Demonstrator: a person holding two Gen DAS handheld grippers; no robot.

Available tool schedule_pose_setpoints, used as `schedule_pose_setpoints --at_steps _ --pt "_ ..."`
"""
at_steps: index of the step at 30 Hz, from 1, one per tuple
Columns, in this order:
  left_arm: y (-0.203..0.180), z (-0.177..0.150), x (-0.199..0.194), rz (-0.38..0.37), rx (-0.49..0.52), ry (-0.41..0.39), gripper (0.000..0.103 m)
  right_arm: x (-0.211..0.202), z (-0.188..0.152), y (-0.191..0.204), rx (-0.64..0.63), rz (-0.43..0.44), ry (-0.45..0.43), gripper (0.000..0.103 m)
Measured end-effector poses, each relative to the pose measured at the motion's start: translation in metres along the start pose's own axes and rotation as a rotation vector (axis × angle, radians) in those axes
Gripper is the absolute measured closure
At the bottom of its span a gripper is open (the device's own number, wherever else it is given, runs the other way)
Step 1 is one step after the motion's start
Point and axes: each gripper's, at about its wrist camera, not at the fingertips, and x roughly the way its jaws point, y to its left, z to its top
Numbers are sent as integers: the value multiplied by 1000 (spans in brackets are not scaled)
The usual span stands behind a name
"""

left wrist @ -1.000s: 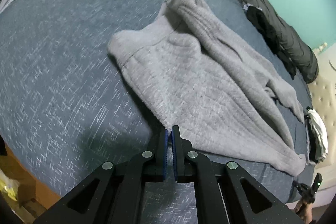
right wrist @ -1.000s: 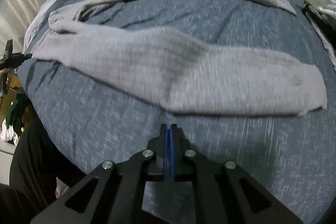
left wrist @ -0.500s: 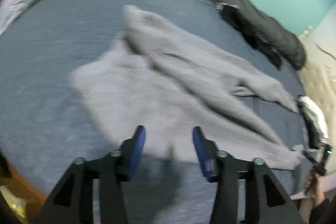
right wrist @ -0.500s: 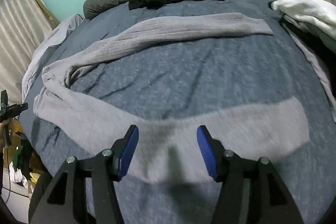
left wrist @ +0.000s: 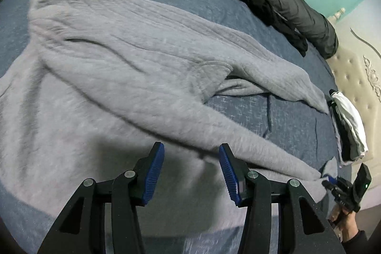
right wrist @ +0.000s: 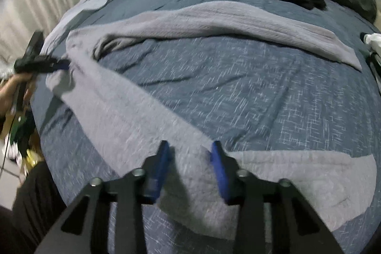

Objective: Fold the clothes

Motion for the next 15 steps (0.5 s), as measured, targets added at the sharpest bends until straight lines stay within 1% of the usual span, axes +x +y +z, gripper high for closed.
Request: schedule_pose_setpoints --at_steps 1,2,5,7,11,15 --pt "-4 3 4 2 6 1 74 0 -3 0 -5 -6 4 85" --pt "-8 5 8 5 13 2 77 1 -6 -1 -8 -9 10 90" --pt "-18 16 15 17 26 -6 85 -4 -19 -1 2 8 15 96" --pt "-22 22 19 27 32 -9 87 -8 -26 3 3 15 14 96" --pt "-29 30 28 48 33 -10 88 -18 -46 12 -3 20 26 97" --pt "-27 33 21 36 -2 -33 88 -21 -63 17 4 30 63 97"
